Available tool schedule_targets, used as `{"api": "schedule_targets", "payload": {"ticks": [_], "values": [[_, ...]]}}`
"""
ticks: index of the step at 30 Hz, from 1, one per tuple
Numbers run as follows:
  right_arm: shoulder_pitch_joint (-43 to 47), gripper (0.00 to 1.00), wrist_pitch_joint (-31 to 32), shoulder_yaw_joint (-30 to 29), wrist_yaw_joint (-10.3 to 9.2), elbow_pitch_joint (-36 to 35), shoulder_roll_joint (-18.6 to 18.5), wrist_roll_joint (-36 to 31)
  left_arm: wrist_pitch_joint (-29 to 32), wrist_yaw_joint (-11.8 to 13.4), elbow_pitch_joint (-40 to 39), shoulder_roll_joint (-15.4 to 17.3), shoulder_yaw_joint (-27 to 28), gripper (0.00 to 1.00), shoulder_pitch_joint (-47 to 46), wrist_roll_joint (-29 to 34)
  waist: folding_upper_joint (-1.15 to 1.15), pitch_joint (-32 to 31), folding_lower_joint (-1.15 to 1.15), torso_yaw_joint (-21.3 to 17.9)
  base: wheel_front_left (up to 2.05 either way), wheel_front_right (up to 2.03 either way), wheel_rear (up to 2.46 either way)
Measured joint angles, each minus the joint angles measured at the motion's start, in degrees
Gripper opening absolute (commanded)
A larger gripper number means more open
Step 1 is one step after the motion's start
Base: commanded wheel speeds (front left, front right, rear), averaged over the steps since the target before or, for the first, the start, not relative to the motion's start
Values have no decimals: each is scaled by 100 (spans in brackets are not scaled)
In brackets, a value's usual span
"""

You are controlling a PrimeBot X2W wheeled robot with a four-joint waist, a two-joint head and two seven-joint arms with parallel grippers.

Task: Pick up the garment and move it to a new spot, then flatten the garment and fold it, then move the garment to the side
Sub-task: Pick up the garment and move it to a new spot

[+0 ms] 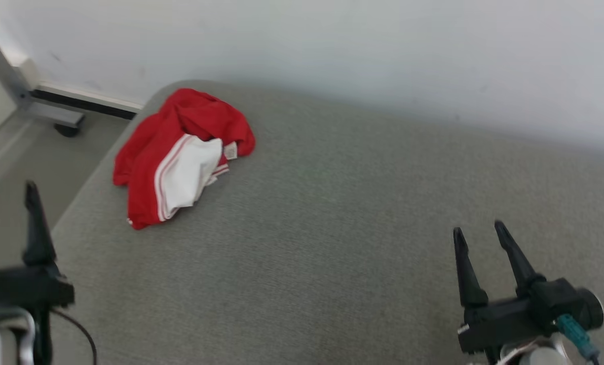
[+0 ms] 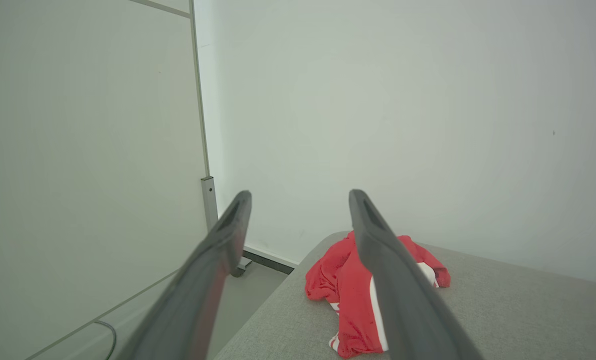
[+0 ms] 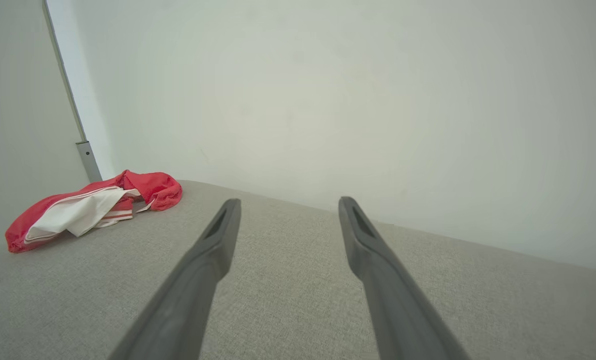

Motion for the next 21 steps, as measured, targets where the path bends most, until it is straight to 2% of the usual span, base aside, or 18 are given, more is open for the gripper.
{"api": "schedule_targets", "payload": {"ticks": [10, 13, 21], "values": [[-405, 100, -5, -5, -1, -397, -32, -19, 410, -143, 790, 711, 124, 100, -1684, -332, 1, 877, 1, -901, 0, 0, 0], [-490, 100, -18, -58, -1, -487, -30, -40, 537, -154, 1081, 968, 116, 100, -1960, -335, 1, 1133, 1, -1180, 0, 0, 0], [-577, 100, -24, -191, -1, -638, -20, -51, 945, -197, 1903, 1295, -19, 100, -2489, -371, 1, 1820, 1, -1762, 0, 0, 0]]}}
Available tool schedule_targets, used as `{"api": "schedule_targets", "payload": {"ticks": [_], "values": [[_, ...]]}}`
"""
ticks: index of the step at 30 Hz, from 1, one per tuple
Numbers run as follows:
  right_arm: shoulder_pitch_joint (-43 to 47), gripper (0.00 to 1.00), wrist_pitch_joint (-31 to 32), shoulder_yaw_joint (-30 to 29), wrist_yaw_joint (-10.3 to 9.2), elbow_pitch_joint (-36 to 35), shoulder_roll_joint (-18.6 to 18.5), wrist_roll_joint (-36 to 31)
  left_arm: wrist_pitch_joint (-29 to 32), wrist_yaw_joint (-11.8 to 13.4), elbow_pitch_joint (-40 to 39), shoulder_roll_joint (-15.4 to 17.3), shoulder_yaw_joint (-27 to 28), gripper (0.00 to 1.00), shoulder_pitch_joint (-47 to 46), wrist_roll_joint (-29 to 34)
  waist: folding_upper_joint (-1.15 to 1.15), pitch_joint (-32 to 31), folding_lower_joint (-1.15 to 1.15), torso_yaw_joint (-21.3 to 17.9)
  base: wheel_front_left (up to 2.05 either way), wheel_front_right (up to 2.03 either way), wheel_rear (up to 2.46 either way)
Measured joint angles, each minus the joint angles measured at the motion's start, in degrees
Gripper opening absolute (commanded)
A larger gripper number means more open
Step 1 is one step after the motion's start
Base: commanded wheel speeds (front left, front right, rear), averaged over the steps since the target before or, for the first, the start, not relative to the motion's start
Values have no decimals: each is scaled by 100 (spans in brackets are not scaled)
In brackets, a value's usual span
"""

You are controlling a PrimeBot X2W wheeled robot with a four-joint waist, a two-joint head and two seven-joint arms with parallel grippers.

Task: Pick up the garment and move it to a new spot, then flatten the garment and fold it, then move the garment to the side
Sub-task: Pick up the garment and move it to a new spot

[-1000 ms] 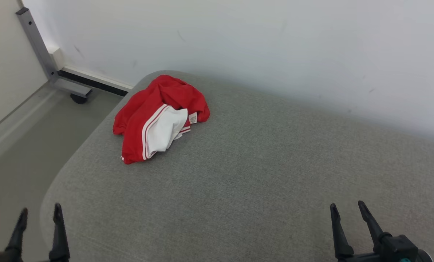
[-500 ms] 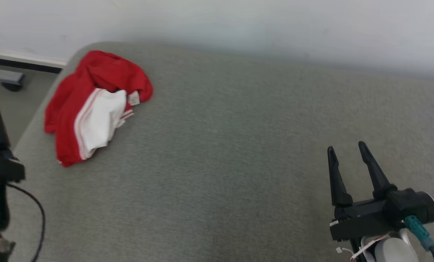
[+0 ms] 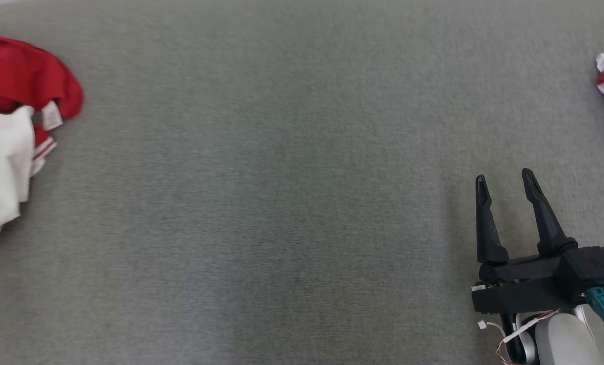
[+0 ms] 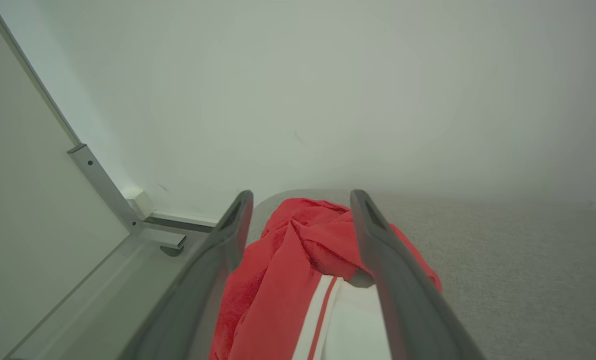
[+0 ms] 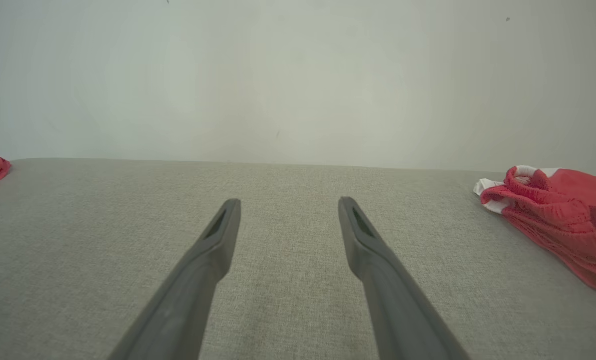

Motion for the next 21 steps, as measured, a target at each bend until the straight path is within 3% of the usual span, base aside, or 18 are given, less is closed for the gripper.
{"api": "schedule_targets", "payload": {"ticks": [6, 12, 20, 21], "values": [[-57, 100, -4, -40, 1, -77, 5, -8, 275, -8, 883, 243, -23, 100, -213, -67, 0, 444, 0, -277, 0, 0, 0], [-92, 100, -4, -63, 1, -80, -3, -18, 580, -59, 1655, 379, -401, 100, -381, -134, 0, 712, 0, -442, 0, 0, 0], [-112, 100, -5, -67, 0, -97, -43, -25, 1296, -85, 2304, 435, -834, 100, -738, -712, -1, 763, -2, -445, 0, 0, 0], [-112, 100, -4, -68, 1, -97, -46, -32, 1356, -85, 2379, 458, -892, 89, -782, -720, 0, 759, -2, -440, 0, 0, 0]]}}
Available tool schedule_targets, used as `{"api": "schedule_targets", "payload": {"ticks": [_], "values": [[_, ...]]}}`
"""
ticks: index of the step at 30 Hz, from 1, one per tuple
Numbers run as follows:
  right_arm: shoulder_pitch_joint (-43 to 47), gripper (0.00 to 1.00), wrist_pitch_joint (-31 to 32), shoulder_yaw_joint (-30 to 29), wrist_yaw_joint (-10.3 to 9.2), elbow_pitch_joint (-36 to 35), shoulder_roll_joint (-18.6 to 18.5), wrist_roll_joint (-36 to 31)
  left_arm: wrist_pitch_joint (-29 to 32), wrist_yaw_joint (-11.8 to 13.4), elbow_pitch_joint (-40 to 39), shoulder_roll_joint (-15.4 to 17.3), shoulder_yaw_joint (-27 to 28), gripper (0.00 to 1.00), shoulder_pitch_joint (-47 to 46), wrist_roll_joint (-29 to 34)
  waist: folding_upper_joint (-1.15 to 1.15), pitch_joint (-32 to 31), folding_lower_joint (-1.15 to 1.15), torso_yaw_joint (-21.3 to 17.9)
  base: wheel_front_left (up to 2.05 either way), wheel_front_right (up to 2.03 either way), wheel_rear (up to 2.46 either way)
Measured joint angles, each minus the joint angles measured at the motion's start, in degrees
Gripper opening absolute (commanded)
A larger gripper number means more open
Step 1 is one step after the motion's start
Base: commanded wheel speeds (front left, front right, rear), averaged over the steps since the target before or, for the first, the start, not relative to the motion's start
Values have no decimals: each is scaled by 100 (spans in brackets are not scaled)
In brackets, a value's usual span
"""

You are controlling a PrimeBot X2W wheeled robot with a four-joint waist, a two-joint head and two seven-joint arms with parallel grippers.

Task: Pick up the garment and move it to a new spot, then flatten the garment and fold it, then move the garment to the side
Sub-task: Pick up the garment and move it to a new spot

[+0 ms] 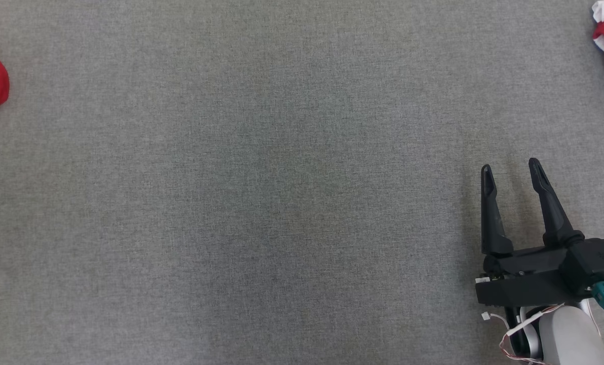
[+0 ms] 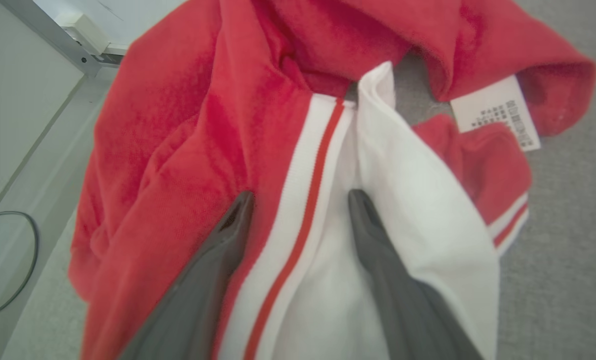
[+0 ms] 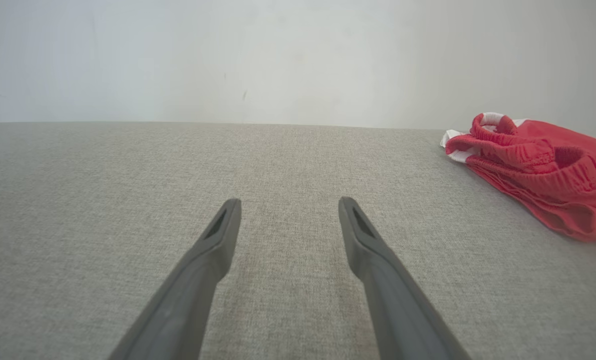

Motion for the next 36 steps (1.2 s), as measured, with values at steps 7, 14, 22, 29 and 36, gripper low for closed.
{"api": "schedule_targets", "payload": {"ticks": [7, 14, 22, 29, 36], "values": [[-4, 100, 33, -30, 0, -5, -9, 44, -405, -3, 353, 32, -137, 0, -210, 20, 0, -61, 0, 4, 0, 0, 0], [25, 100, 37, -35, 0, 70, 18, 96, -2008, 377, 178, -15, -112, 0, -727, 213, 0, -308, 0, 50, 0, 0, 0], [120, 100, 32, 42, 0, 328, 64, 197, -2328, 335, -711, -187, -393, 0, -1414, 517, -1, -816, 0, 104, 0, 0, 0], [176, 100, 9, 122, 0, 547, 179, 300, -2323, 389, -1752, -598, -814, 0, -1624, 822, -1, -1162, 0, 33, 0, 0, 0], [221, 100, 0, 157, 0, 730, 280, 389, -1940, 398, -2971, -1114, -1355, 0, -1756, 1004, -2, -1430, 0, -300, 0, 0, 0]]}}
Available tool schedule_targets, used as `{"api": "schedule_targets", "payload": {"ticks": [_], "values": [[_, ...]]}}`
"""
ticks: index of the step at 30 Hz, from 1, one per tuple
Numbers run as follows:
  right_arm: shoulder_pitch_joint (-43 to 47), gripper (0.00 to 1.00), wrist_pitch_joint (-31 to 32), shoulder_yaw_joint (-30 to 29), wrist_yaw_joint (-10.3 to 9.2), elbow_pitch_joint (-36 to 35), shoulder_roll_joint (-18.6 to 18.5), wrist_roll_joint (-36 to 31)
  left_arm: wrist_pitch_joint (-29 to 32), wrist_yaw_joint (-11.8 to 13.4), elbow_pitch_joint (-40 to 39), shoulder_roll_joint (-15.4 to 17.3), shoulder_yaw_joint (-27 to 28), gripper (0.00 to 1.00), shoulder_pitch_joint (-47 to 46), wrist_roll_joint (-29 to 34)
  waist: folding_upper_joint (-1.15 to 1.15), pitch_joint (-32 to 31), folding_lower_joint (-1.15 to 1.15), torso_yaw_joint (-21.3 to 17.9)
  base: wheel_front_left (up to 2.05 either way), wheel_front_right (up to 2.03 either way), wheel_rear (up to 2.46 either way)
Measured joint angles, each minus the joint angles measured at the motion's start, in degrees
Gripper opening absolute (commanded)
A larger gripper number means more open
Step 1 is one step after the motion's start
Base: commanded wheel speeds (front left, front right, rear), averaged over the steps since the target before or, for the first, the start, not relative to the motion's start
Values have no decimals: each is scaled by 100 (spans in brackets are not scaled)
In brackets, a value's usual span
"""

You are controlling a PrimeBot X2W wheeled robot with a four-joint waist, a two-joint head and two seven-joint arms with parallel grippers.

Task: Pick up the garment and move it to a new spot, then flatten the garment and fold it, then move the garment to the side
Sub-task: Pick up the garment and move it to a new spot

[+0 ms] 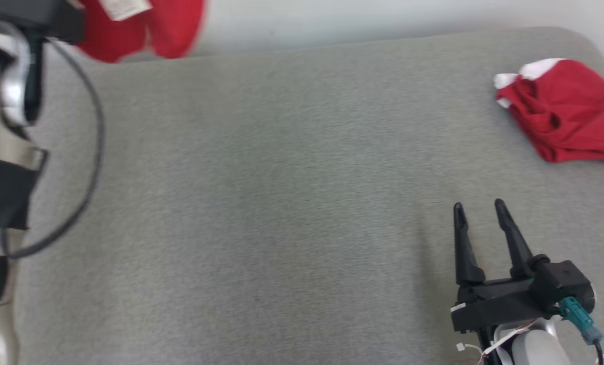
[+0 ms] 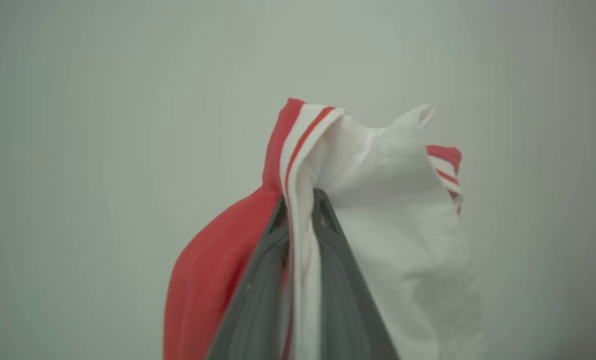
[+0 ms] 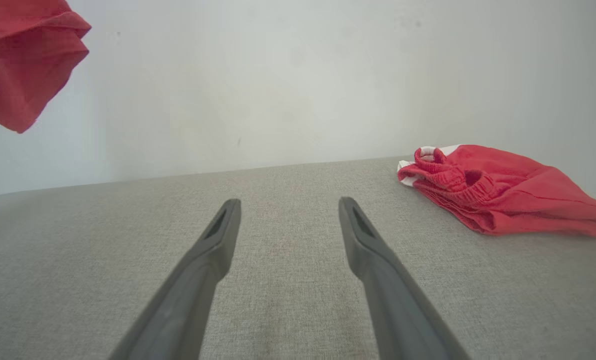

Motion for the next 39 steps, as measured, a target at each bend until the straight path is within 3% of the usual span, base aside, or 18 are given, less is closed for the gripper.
{"api": "schedule_targets", "payload": {"ticks": [7, 13, 20, 28, 29, 30, 31, 39], "values": [[66, 100, -1, 26, 0, 46, 91, 76, 506, 99, -1147, -416, -441, 0, 233, 4, 0, -212, 0, -515, 0, 0, 0], [194, 100, -1, -15, 0, 42, 134, 101, 682, 257, -1668, -778, -777, 0, 1174, -185, 0, -380, 0, -1000, 0, 0, 0], [245, 100, -1, 5, 0, 67, 160, 102, 527, 413, -1384, -989, -1170, 0, 2543, -292, 0, -491, 0, -1281, 0, 0, 0], [244, 100, -2, 27, 0, 90, 175, 107, 63, 422, -159, -1101, -1528, 0, 3706, -335, 0, -429, 1, -1348, 0, 0, 0], [244, 100, -2, 25, 0, 102, 174, 107, 21, 393, -10, -1114, -1586, 9, 3765, -323, 0, -430, 1, -1336, 0, 0, 0], [242, 100, -1, 27, -1, 115, 174, 105, -22, 390, 134, -1144, -1625, 69, 3804, -307, 0, -433, 1, -1321, 0, 0, 0], [241, 100, -2, 27, 0, 130, 175, 100, -73, 383, 247, -1173, -1646, 100, 3813, -298, 0, -439, 1, -1304, 0, 0, 0], [349, 100, -2, -48, 0, 180, 179, 69, -394, 408, -49, -1303, -1397, 100, 3641, -305, 0, -654, 0, -1109, 0, 0, 0]]}}
